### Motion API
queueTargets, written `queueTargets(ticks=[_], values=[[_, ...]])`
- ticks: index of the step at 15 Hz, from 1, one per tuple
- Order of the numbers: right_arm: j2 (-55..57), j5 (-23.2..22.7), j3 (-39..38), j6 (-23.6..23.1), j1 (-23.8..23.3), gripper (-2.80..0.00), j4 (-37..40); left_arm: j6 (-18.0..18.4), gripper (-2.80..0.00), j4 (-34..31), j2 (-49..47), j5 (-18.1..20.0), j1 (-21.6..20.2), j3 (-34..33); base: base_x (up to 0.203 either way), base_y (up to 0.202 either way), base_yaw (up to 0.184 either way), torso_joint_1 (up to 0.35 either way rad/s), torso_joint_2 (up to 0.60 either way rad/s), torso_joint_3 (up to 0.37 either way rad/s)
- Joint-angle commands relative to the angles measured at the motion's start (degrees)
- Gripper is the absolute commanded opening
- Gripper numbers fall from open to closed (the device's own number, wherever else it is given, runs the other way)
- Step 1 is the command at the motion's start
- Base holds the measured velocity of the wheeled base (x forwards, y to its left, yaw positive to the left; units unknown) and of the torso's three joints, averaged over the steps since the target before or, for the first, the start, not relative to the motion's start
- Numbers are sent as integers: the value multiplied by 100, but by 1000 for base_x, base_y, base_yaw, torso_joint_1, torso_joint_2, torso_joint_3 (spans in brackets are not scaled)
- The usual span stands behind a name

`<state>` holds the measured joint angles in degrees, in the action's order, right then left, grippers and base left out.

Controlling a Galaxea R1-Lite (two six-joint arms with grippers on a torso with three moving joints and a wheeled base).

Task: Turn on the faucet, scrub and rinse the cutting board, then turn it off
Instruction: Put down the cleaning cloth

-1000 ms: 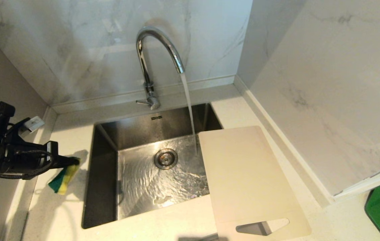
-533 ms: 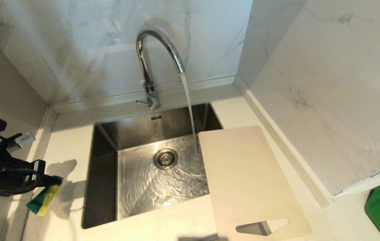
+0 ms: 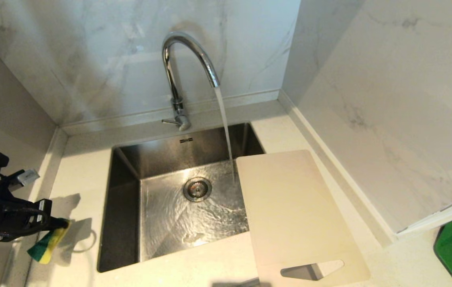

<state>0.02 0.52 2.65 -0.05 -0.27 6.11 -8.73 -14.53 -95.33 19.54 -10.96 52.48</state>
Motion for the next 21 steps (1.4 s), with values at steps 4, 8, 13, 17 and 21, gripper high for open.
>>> queueTargets(ticks=[4, 8, 13, 17, 21], values=[[-2, 0, -1, -4, 0, -280, 4, -83, -280, 642, -648, 25, -3, -92, 0, 0, 0, 0, 0, 0], [-2, 0, -1, -4, 0, -280, 4, -85, -280, 952, -900, 14, 15, -71, 0, 0, 0, 0, 0, 0], [-2, 0, -1, -4, 0, -280, 4, -94, -280, 954, -1023, 23, 15, -59, 0, 0, 0, 0, 0, 0], [-2, 0, -1, -4, 0, -280, 4, -94, -280, 960, -1005, 23, 15, -63, 0, 0, 0, 0, 0, 0], [-2, 0, -1, -4, 0, -280, 4, -94, 0, 952, -988, 14, 7, -80, 0, 0, 0, 0, 0, 0]])
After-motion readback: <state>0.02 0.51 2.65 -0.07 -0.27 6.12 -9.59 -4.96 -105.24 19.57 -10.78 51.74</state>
